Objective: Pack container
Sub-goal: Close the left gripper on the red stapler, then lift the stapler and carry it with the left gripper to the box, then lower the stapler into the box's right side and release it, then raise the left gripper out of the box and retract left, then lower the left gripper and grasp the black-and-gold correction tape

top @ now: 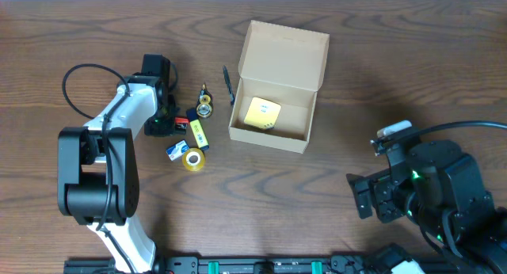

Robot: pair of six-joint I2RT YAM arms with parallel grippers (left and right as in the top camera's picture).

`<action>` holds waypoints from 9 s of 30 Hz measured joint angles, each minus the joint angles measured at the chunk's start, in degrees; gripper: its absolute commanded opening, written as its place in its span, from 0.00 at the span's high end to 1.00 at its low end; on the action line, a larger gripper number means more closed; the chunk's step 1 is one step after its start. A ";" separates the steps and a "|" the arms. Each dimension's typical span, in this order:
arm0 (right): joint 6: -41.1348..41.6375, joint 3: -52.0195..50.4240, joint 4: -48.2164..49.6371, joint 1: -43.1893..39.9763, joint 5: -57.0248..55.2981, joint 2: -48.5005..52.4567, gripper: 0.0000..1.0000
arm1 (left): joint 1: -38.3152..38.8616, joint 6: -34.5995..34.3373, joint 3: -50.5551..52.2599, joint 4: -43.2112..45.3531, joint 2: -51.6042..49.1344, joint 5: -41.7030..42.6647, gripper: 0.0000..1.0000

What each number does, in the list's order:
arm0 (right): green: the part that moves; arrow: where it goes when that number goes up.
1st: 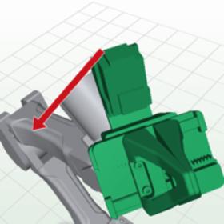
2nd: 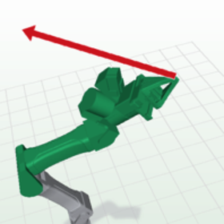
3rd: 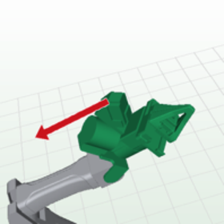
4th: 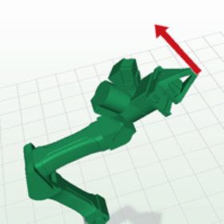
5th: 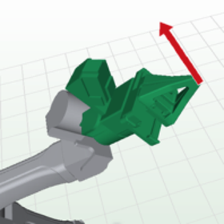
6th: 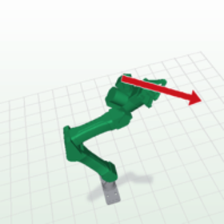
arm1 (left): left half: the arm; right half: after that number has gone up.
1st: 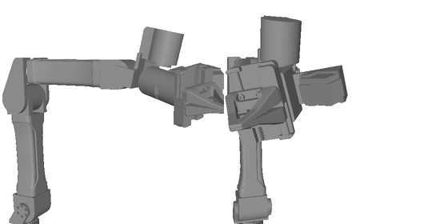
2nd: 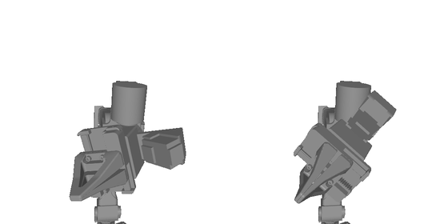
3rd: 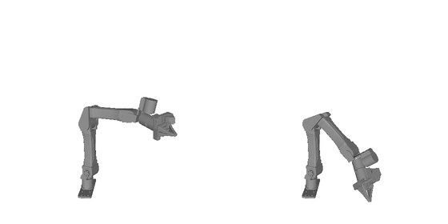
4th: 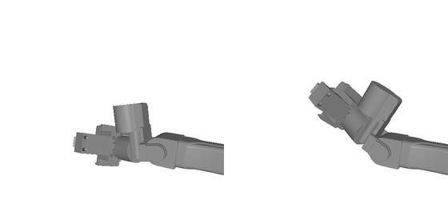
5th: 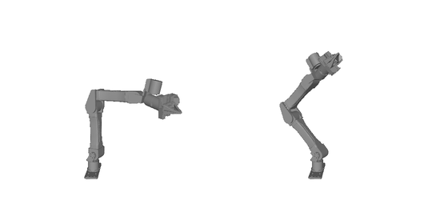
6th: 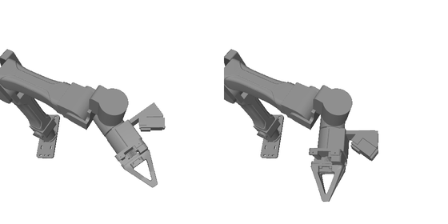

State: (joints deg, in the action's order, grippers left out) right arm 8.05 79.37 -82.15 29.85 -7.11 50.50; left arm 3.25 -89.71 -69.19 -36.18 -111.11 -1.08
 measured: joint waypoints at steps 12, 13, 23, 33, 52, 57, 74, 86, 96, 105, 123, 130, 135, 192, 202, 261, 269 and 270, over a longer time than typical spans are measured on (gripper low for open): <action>0.00 0.00 0.02 0.00 -0.02 0.00 0.01 | -0.15 -0.20 -0.92 -2.99 -0.13 2.45 0.75; 0.00 0.00 0.00 0.00 0.00 0.00 0.01 | -0.11 -0.20 -1.20 -4.07 -0.24 2.45 0.77; 0.00 0.00 0.04 0.00 0.00 0.00 0.01 | -0.09 2.40 -13.25 -16.63 -1.03 -0.74 0.94; 0.00 0.00 -0.02 0.00 0.00 0.00 0.01 | 1.49 13.86 -32.52 -22.82 -1.03 -8.68 0.94; 0.00 0.00 0.00 0.00 0.00 0.00 0.01 | 14.38 46.47 -42.21 -20.33 -1.03 -10.75 0.94; 0.00 0.00 0.00 0.00 -0.02 0.00 0.01 | 17.35 56.17 -44.65 -20.33 -1.03 -7.63 0.94; 0.00 0.00 -0.02 0.00 0.00 0.00 0.01 | 22.53 70.27 -44.74 -20.31 -1.03 7.85 0.94; 0.00 0.00 -0.02 0.00 0.00 0.00 0.01 | 30.03 64.13 -44.76 -17.18 -5.81 11.56 0.94; 0.00 0.00 0.00 0.00 -0.02 0.00 0.01 | 33.86 62.47 -44.76 -17.14 -11.50 14.95 0.94; 0.00 0.00 0.00 0.00 0.00 0.00 0.01 | 36.44 61.18 -44.76 -18.91 -12.33 15.96 0.94; 0.00 0.00 0.00 0.00 0.00 0.00 0.01 | 39.91 59.89 -44.76 -23.58 -12.33 10.97 0.94; 0.00 0.00 0.00 0.00 -0.02 0.00 0.01 | 39.91 59.91 -44.76 -23.17 -12.33 8.00 0.94; 0.00 0.00 0.00 0.00 0.00 0.00 0.01 | 39.91 59.93 -44.76 -20.87 -12.76 6.80 0.94; 0.00 0.00 0.00 0.00 -0.02 0.00 0.01 | 37.59 58.16 -44.65 -20.00 -14.05 5.51 0.94; 0.00 0.00 0.00 0.00 -0.02 0.00 0.01 | 33.27 54.53 -45.53 -26.64 -0.94 -9.29 0.94; 0.00 0.00 -0.02 0.00 -0.02 0.00 0.01 | 13.35 35.85 -26.95 -23.96 3.10 -16.20 0.94; 0.00 0.00 -0.02 0.00 0.00 0.02 0.01 | 13.35 35.43 -17.14 -11.98 3.10 -13.94 0.92; 0.00 0.00 -0.02 0.00 0.00 0.00 0.01 | 13.35 35.41 -15.96 -9.77 3.10 -13.84 0.93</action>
State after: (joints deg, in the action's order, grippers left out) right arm 8.05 79.37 -82.17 29.85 -7.11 50.50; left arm 16.60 -54.30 -85.14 -45.95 -108.01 -14.92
